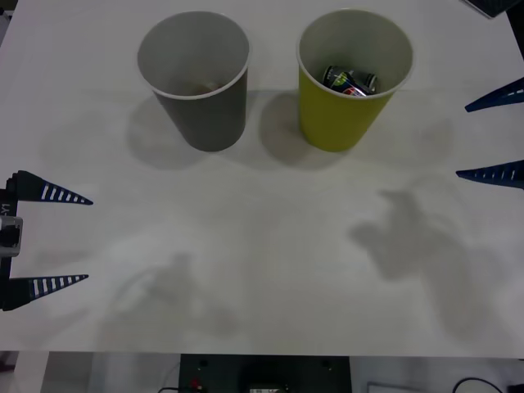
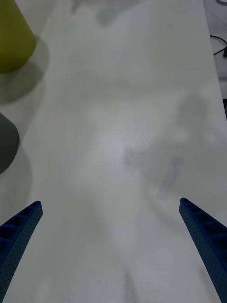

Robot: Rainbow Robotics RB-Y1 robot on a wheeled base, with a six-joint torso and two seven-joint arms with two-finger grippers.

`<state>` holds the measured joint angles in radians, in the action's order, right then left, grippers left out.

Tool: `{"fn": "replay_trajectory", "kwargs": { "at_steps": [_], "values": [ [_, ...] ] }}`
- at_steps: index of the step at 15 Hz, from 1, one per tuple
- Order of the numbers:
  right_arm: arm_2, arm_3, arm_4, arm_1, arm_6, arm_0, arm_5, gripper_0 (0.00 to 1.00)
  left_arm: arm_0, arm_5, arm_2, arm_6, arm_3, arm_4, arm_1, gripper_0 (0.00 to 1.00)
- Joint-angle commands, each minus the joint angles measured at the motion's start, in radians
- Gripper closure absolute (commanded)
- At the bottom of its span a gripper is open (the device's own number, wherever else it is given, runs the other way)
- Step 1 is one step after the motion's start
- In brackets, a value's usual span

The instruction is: Put the can into the green bin and the plastic bottle into the gray bin

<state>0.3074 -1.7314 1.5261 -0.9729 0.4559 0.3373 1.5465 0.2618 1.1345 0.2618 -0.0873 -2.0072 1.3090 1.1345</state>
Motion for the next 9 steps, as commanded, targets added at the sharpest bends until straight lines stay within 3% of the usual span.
{"fn": "replay_trajectory", "kwargs": {
  "at_steps": [1, 9],
  "values": [
    [0.038, 0.001, -0.04, -0.001, -0.094, -0.084, 0.0, 0.0, 0.0, 0.0, 0.0, 0.0, 0.0, 0.0, 0.0, 0.0],
    [0.059, 0.001, -0.084, 0.0, -0.324, -0.267, -0.014, 0.0, 0.0, 0.0, 0.0, 0.0, 0.0, 0.0, 0.0, 0.0]
  ]
}}
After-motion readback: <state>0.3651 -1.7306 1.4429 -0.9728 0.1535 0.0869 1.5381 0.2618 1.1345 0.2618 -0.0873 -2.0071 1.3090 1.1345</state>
